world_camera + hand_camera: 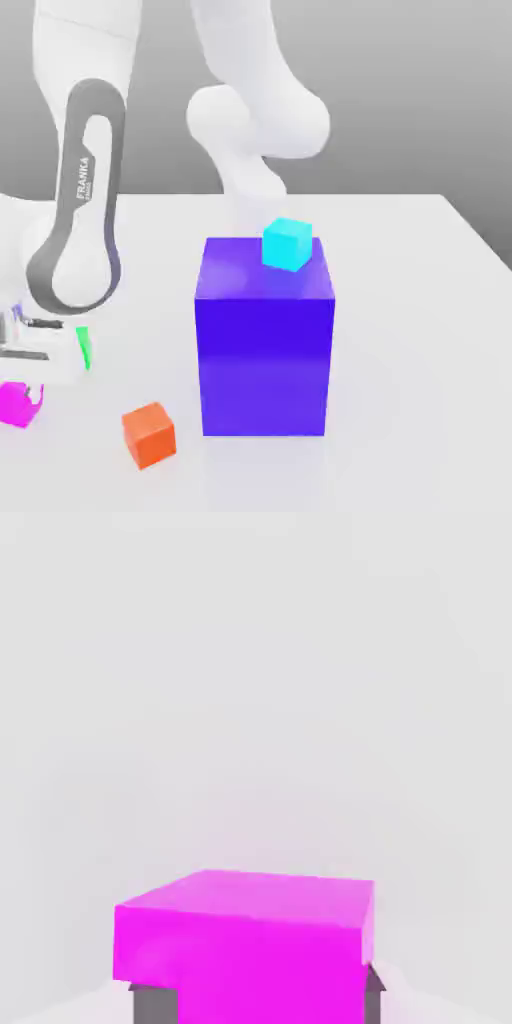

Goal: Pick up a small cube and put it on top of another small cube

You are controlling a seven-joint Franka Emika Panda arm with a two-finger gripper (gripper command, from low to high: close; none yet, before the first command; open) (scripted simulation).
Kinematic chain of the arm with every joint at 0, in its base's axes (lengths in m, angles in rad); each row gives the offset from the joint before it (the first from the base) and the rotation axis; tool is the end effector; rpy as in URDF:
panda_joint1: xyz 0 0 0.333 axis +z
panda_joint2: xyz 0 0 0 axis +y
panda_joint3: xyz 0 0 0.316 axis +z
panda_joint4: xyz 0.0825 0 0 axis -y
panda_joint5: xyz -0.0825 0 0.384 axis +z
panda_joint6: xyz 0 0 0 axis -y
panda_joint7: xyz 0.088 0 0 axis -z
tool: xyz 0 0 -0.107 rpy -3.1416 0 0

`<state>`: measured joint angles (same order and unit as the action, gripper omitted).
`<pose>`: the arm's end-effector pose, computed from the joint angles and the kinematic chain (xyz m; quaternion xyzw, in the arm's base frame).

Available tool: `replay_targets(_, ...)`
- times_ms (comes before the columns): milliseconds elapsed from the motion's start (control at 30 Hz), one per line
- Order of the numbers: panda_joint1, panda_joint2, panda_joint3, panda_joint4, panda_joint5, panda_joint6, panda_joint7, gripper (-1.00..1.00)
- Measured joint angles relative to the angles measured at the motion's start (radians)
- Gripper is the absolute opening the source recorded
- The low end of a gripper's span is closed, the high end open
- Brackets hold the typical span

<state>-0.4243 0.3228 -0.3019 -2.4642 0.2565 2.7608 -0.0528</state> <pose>0.3432 -0.3299 0.1735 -0.9010 0.4339 0.0006 0.0001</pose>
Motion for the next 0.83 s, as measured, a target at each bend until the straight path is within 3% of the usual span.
replay_targets(267,-0.038,-0.303,-0.111,-0.212,-0.289,-0.064,-0.068,-1.0)
replay_targets(400,-0.086,-0.448,-0.134,-0.331,-0.388,-0.084,-0.166,-1.0)
replay_targets(500,-0.071,-0.4,-0.144,-0.353,-0.336,-0.016,-0.238,-1.0)
replay_targets(633,-0.076,-0.256,-0.093,-0.349,-0.148,0.111,-0.376,-1.0)
replay_targets(667,-0.089,-0.231,-0.072,-0.347,-0.111,0.133,-0.403,1.0)
replay_targets(833,-0.089,-0.231,-0.072,-0.347,-0.111,0.132,-0.403,1.0)
